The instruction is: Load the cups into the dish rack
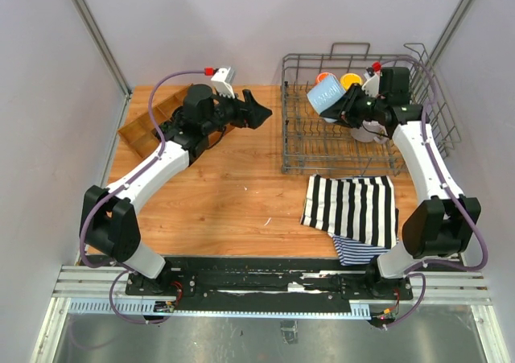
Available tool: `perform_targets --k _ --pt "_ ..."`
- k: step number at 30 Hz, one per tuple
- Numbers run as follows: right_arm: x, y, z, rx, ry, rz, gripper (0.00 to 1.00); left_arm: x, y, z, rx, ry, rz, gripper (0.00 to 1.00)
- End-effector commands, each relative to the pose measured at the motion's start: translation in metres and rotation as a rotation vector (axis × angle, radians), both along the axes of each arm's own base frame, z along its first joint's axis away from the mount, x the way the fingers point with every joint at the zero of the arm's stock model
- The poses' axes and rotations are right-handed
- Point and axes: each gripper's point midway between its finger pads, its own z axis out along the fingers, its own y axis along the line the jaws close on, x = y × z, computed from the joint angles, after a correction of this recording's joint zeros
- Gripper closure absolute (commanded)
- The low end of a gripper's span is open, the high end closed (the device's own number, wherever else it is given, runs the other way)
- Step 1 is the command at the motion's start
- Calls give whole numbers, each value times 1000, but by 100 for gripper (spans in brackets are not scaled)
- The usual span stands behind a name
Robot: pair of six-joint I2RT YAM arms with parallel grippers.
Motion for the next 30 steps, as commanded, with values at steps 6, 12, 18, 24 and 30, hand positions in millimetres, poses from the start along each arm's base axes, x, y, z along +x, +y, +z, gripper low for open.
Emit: perform_targets --k 6,12,18,24,30 --pt "22 -53 -11 -587 -253 23 99 -9 4 10 -22 -5 -22 14" --pt "35 -55 -14 -725 -312 35 99 -7 1 5 -28 7 -33 14" --pt "44 -44 -25 -809 -330 71 99 -7 6 -1 -9 14 -19 14" --pt "57 -38 -37 -854 -351 83 99 -7 13 -6 -15 32 -3 13" --pt "70 -37 -46 -873 -356 86 99 -5 15 -7 -25 34 -5 13"
